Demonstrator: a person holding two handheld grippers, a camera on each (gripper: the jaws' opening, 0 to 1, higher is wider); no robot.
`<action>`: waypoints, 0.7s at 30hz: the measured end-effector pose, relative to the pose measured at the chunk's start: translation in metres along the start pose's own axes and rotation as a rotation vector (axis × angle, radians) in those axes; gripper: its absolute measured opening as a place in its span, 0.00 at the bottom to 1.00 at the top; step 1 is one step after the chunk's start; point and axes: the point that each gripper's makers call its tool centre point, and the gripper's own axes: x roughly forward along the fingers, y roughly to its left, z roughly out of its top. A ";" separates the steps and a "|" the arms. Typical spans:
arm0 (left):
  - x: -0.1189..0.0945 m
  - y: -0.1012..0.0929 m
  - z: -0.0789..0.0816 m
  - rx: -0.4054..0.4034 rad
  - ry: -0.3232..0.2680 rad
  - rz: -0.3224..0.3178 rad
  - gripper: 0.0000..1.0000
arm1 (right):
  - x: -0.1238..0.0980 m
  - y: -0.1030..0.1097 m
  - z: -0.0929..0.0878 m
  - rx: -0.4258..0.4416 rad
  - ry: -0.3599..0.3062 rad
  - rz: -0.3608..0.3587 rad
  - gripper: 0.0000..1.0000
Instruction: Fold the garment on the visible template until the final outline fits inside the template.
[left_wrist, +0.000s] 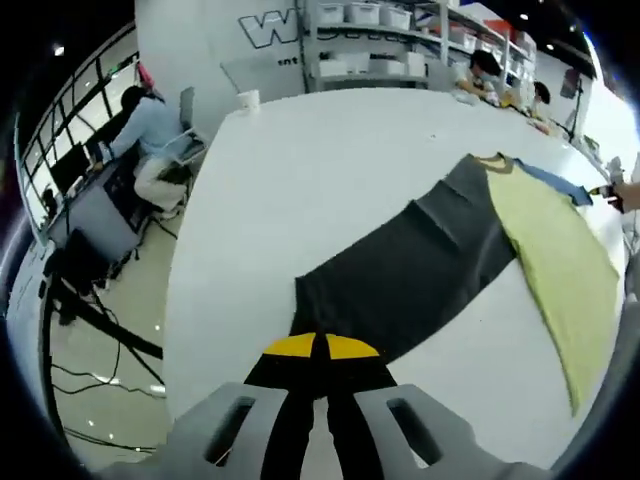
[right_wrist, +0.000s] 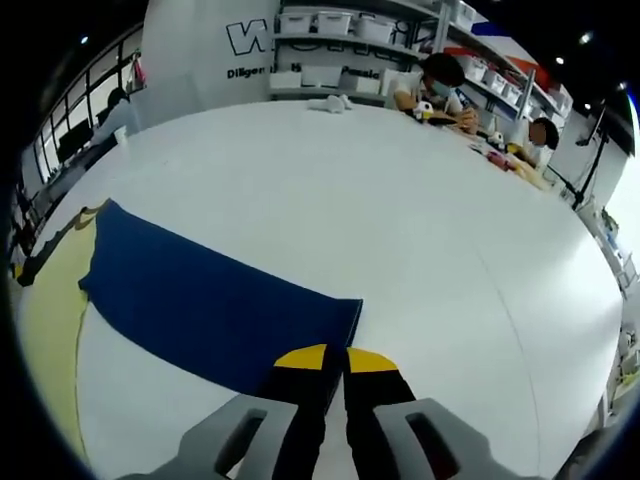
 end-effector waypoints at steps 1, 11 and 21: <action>0.001 -0.006 0.000 0.043 0.002 -0.007 0.02 | 0.000 0.000 0.000 0.001 -0.001 0.001 0.00; 0.003 -0.027 -0.008 0.055 0.004 -0.060 0.21 | -0.003 -0.003 0.002 0.006 -0.006 -0.003 0.00; 0.010 0.027 -0.010 -0.171 0.004 0.029 0.20 | -0.004 0.000 0.001 0.004 -0.003 -0.004 0.00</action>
